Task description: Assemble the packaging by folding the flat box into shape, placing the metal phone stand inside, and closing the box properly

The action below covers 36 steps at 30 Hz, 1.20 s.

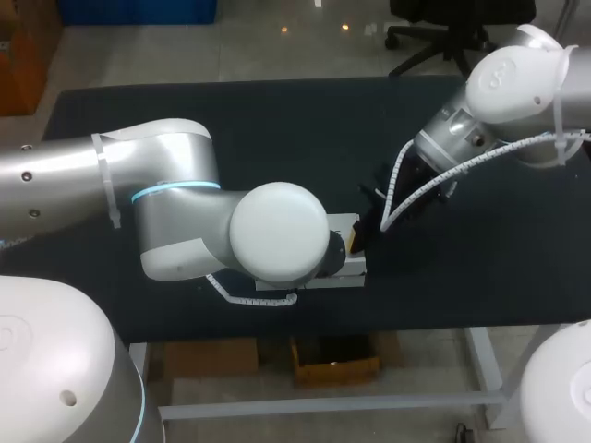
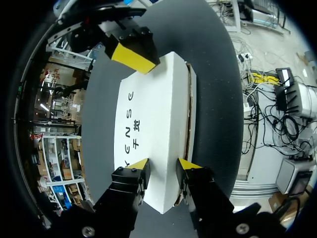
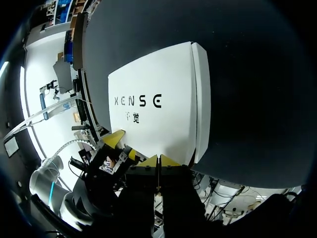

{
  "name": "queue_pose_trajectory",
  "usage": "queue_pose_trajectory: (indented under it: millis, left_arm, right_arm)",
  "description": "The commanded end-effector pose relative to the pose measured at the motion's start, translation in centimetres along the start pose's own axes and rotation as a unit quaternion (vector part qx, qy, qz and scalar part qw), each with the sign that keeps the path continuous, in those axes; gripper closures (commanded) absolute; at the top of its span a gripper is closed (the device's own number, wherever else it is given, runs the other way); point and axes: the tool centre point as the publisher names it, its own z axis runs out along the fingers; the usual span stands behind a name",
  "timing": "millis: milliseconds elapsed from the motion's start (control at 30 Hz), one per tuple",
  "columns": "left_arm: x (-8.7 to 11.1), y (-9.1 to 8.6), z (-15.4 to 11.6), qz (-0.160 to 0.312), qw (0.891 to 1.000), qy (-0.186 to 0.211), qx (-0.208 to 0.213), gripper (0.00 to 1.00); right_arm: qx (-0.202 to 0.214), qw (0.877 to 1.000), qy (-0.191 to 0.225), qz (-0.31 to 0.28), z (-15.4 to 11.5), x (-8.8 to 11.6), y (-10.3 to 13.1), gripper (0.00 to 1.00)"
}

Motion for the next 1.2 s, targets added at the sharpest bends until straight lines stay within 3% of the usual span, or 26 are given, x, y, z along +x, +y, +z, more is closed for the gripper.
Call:
queue_pose_trajectory:
  millis: [33, 1200]
  left_arm:
    - [0.1, -0.2, 0.13, -0.001, 1.0, -0.002, -0.002, 0.65]
    - [0.02, 0.37, -0.67, -0.008, 1.0, -0.008, 0.005, 0.63]
  right_arm:
    - [0.001, 1.0, 0.005, 0.002, -0.05, -0.5, -0.21, 1.0]
    - [0.011, 1.0, 0.006, 0.016, 0.84, -1.09, 0.18, 1.0]
